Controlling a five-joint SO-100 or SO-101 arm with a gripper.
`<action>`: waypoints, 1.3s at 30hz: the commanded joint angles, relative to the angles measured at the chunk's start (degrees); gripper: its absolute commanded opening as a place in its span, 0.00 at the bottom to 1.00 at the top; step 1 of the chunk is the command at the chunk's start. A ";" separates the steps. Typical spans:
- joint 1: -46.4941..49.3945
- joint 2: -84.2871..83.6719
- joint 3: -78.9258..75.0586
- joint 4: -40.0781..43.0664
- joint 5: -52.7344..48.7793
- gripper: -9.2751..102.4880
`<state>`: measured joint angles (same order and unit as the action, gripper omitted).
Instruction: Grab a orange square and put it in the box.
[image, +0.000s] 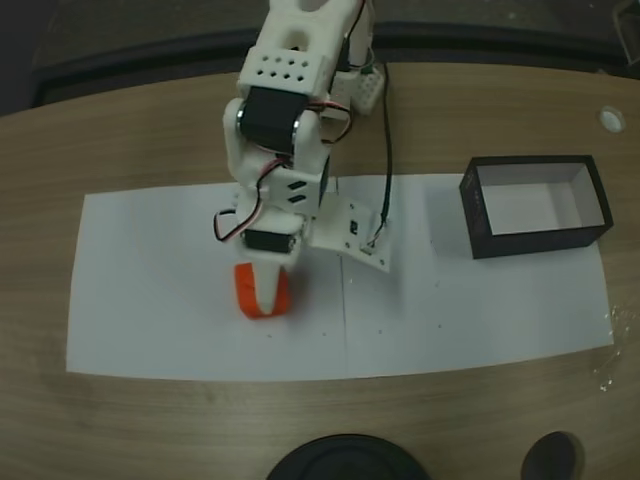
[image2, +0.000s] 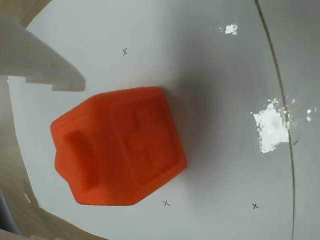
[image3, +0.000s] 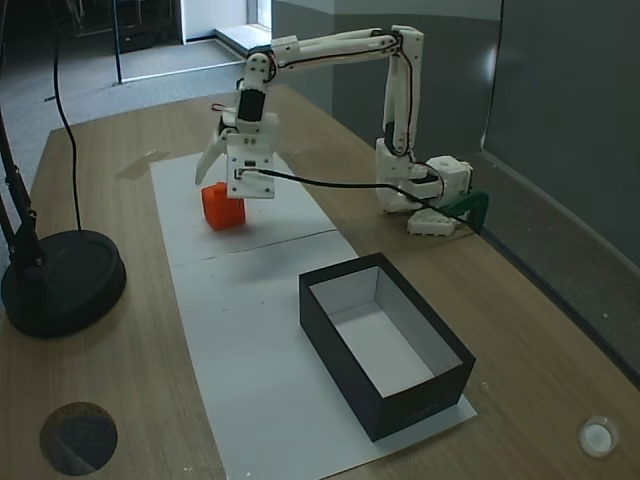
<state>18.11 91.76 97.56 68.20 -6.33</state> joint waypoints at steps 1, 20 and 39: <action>1.05 -2.37 -6.94 0.09 1.32 0.36; 2.64 -15.47 -13.01 0.18 0.79 0.25; -26.02 15.56 -46.93 31.03 0.70 0.10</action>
<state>0.79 90.97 61.96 97.56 -5.62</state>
